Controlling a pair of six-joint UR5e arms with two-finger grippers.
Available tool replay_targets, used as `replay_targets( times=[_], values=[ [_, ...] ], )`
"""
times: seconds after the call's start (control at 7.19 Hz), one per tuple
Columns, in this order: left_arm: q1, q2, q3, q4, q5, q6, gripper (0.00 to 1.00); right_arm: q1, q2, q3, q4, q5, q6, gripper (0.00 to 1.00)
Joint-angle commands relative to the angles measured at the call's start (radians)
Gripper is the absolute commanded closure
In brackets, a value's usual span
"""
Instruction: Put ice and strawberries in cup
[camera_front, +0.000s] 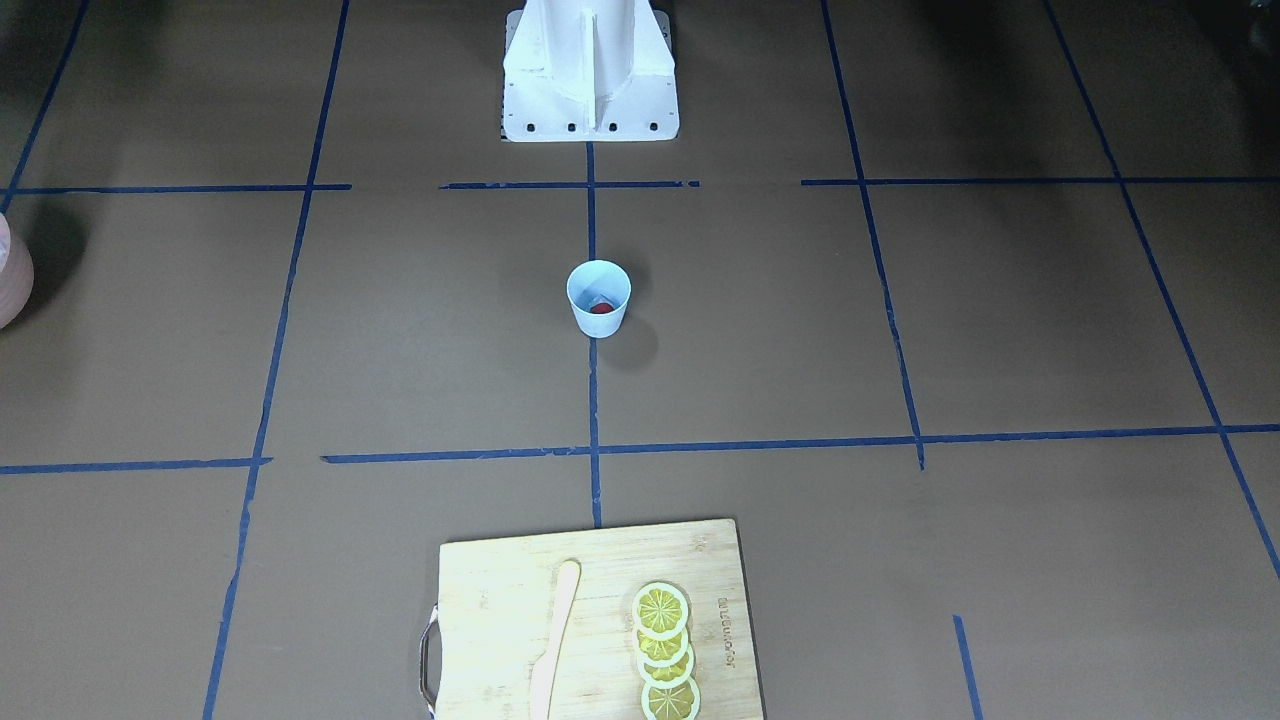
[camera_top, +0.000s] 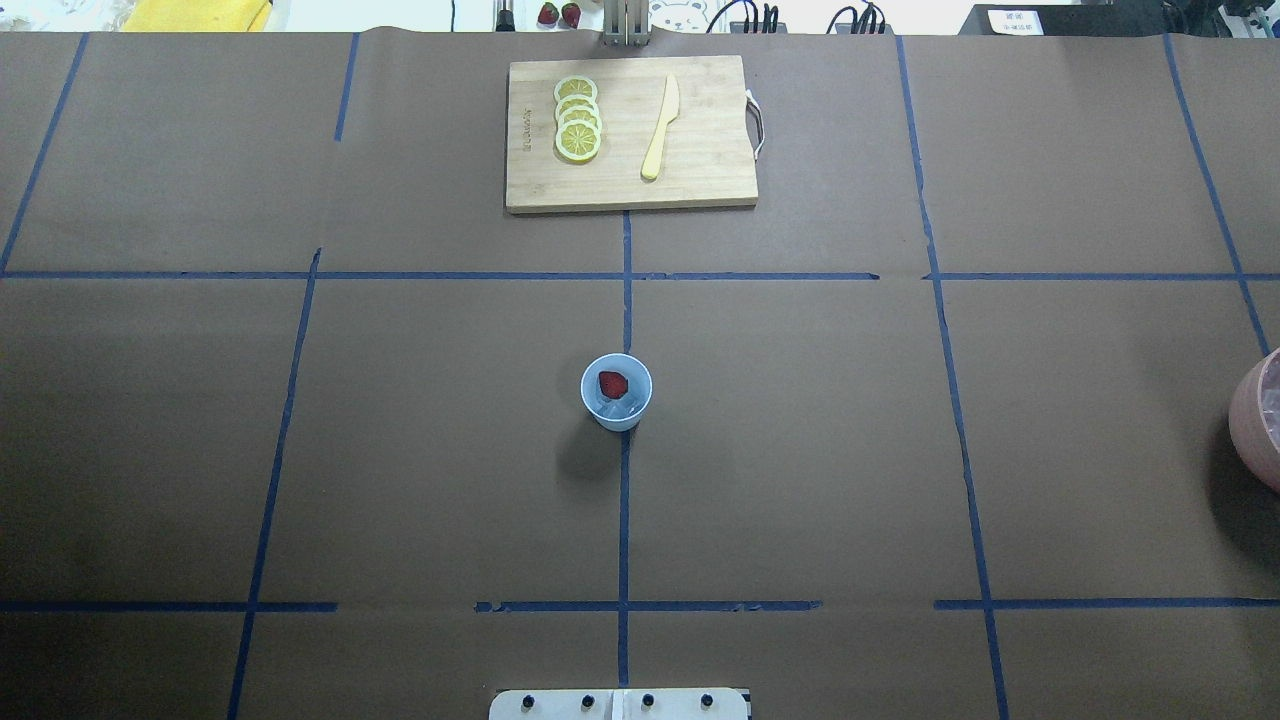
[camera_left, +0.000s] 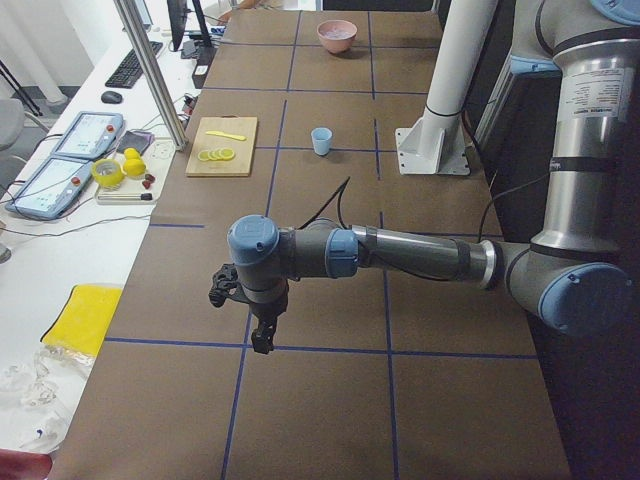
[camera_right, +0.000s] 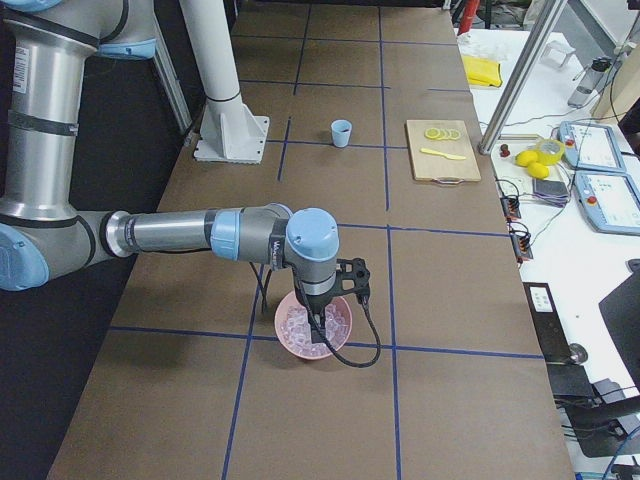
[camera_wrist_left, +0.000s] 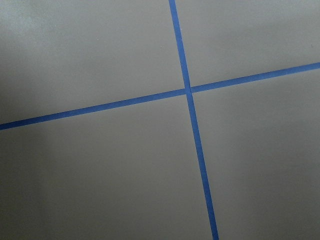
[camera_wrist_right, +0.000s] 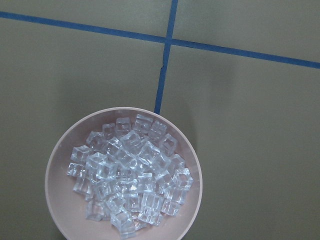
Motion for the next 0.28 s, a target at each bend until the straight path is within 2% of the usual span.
replay_targets(
  times=[0.0,0.14],
  values=[
    [0.0,0.0,0.0,0.0,0.0,0.001,0.0,0.0,0.0,0.0,0.0,0.0,0.0,0.0],
    [0.002,0.0,0.0,0.0,0.0,0.002,0.0,0.0,0.0,0.0,0.0,0.0,0.0,0.0]
  ],
)
